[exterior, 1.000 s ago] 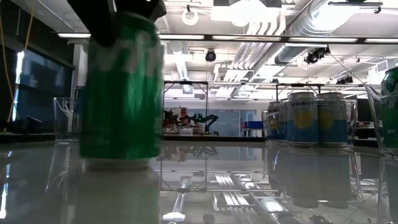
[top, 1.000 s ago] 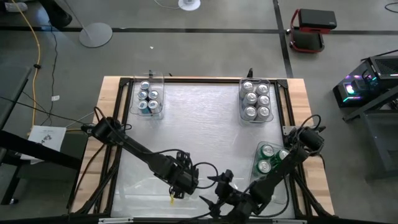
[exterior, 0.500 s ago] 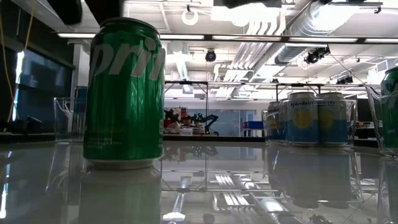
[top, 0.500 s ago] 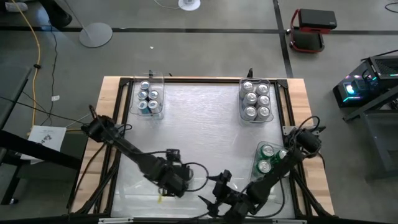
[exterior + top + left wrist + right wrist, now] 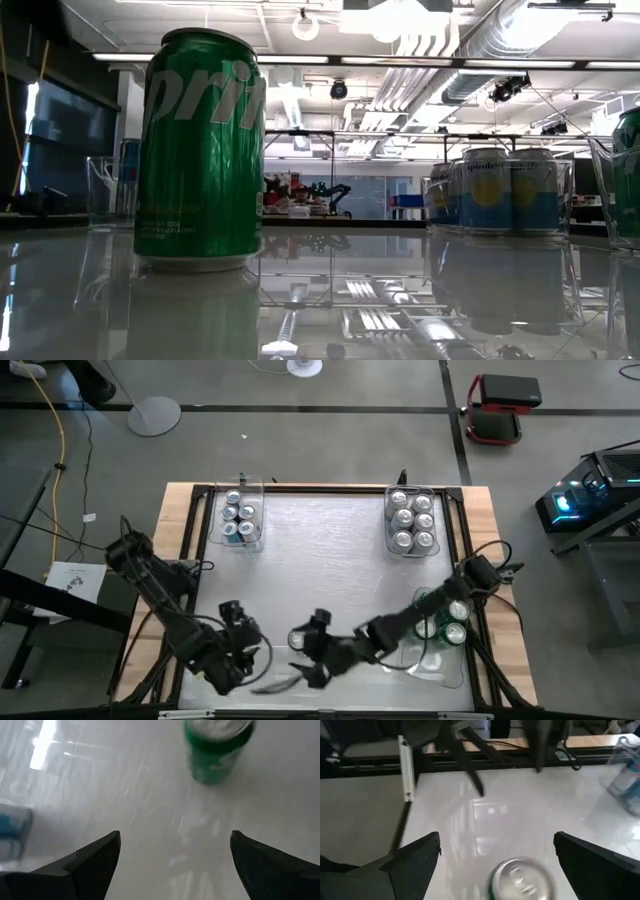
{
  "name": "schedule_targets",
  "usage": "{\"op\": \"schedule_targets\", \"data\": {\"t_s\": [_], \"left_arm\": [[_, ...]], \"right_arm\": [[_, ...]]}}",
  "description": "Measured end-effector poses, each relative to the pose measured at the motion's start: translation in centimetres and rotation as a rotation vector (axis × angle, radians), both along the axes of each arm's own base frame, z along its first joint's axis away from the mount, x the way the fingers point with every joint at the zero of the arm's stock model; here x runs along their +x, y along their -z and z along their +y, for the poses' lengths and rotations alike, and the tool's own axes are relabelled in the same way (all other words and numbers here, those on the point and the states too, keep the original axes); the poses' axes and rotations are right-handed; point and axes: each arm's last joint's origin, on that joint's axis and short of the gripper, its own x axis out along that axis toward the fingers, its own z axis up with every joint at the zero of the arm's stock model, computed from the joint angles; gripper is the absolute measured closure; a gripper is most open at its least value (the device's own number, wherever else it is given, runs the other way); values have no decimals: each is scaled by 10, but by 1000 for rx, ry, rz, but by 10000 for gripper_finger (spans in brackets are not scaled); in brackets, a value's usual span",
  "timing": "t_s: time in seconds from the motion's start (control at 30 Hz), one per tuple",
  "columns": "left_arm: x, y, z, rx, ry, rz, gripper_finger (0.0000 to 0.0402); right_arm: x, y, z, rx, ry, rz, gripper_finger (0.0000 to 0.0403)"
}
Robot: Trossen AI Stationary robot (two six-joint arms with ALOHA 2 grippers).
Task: Sort soda cans
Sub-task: Put the green soda can into the bottom transparent bin
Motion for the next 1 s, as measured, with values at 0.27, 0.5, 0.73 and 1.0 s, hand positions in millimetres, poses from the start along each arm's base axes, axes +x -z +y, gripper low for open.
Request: {"op": "schedule_targets", "data": {"t_s": [0.27,0.5,0.73,1.0], "left_arm": [[-41,35,8,-33,-169,-155,48],[-48,55,2,-114,-210,-216,48],[-46,55,-1,-113,-208,-281,48],[-46,55,0,-102,-206,-296,48]], "right_arm": [[20,-18,-35,5,-106,159,22],[40,-9,-36,-92,-230,218,22],[52,10,-40,-128,-204,375,22],[49,14,-32,-123,-231,417,22]]}}
